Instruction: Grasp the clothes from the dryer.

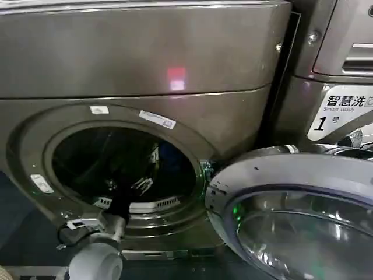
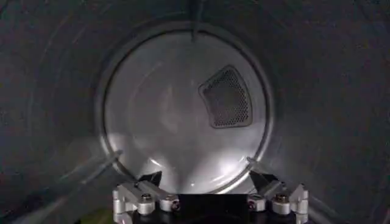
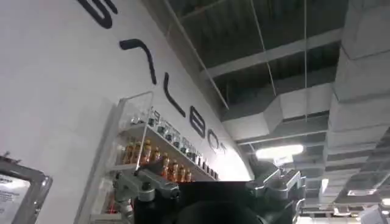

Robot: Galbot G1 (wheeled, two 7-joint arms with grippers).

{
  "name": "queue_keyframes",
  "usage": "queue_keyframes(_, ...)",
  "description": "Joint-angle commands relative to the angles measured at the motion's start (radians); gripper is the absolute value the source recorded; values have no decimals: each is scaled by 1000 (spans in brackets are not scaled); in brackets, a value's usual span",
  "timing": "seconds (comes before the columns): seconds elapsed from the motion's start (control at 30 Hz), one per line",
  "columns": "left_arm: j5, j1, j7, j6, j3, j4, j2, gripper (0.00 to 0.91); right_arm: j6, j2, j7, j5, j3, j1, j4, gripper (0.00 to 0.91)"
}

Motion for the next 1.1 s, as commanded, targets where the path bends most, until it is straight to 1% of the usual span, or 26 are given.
queue_keyframes(0.03, 6, -1, -5, -18, 1, 6, -1, 907, 1, 1, 6, -3, 2, -3, -2, 907)
queue_keyframes(0.07, 28, -2, -4, -43, 0, 10, -1, 907, -11, 2, 15, -16, 3, -6, -3, 907)
queue_keyframes(0.13, 19, -15, -2, -39, 2, 17, 4, 907, -33, 2, 32, -32, 14, -11, -1, 907)
queue_keyframes(0.2, 12, -49, 0, -36, 6, 43, 11, 907, -37, 5, 20, -48, 20, -16, 4, 907)
queue_keyframes(0.27, 3, -121, 2, -37, 8, 106, 15, 907, -41, 8, 17, -67, 24, -19, 8, 907)
queue_keyframes(0.4, -9, -270, 6, -47, 8, 285, 21, 907, -93, 5, 57, -63, 50, -32, 7, 907)
queue_keyframes(0.53, -16, -445, 21, -59, 14, 473, 0, 907, -97, 7, 73, -66, 55, -30, 12, 907)
queue_keyframes(0.73, -20, -610, 55, -76, 28, 673, -22, 907, -84, 5, 66, -64, 56, -26, 7, 907)
queue_keyframes(0.93, 15, -745, 99, -130, 27, 904, -31, 907, -74, 2, 59, -64, 47, -15, -2, 907)
queue_keyframes(1.03, 36, -838, 131, -176, 30, 1065, -36, 907, -71, 3, 59, -65, 42, -8, -3, 907)
queue_keyframes(1.1, 55, -901, 151, -191, 30, 1157, -42, 907, -71, 5, 57, -65, 40, -5, -4, 907)
